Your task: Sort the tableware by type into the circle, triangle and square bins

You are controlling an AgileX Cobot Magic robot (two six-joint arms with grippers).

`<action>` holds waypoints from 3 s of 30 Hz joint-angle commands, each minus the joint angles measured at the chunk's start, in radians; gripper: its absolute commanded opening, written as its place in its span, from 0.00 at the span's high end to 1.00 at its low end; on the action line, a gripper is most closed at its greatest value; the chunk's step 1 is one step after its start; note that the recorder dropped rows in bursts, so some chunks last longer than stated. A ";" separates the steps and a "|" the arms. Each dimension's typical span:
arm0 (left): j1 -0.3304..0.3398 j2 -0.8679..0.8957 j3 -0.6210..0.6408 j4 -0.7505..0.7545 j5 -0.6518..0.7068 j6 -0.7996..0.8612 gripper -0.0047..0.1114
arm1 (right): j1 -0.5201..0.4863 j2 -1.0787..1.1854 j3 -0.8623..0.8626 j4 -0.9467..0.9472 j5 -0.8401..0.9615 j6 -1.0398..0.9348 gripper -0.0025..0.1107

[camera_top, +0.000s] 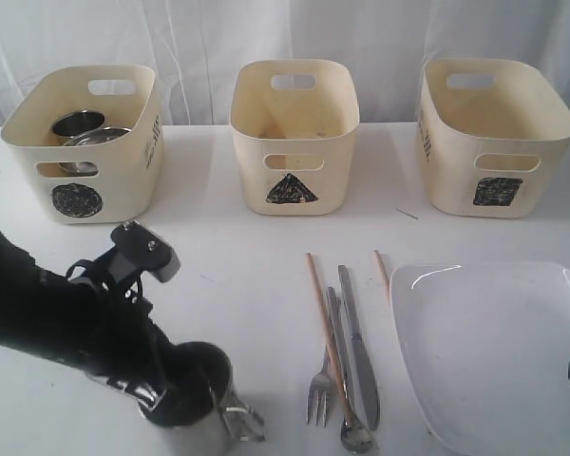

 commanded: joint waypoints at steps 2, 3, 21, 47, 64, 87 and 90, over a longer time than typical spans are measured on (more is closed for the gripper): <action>0.082 -0.121 -0.125 0.004 -0.149 0.002 0.96 | -0.007 -0.006 0.007 -0.002 -0.013 0.005 0.98; 0.115 -0.134 -0.158 0.003 -0.191 0.002 0.96 | -0.007 -0.006 0.007 -0.002 -0.013 0.005 0.98; 0.496 0.382 -0.814 0.025 -0.005 -0.004 0.64 | -0.007 -0.006 0.007 -0.002 -0.013 0.005 0.98; 0.073 0.064 -0.431 0.034 0.241 -0.028 0.86 | -0.007 -0.006 0.007 -0.002 -0.013 0.005 0.98; -0.355 -0.407 0.055 0.027 -0.445 -0.178 0.96 | -0.007 -0.006 0.007 -0.002 -0.013 0.005 0.98; -0.353 -0.798 0.123 0.027 -0.374 0.114 0.96 | -0.007 -0.006 0.007 -0.002 -0.013 0.005 0.98; -0.353 -0.798 0.123 0.027 -0.284 0.111 0.96 | -0.007 -0.006 0.007 -0.002 -0.013 0.005 0.98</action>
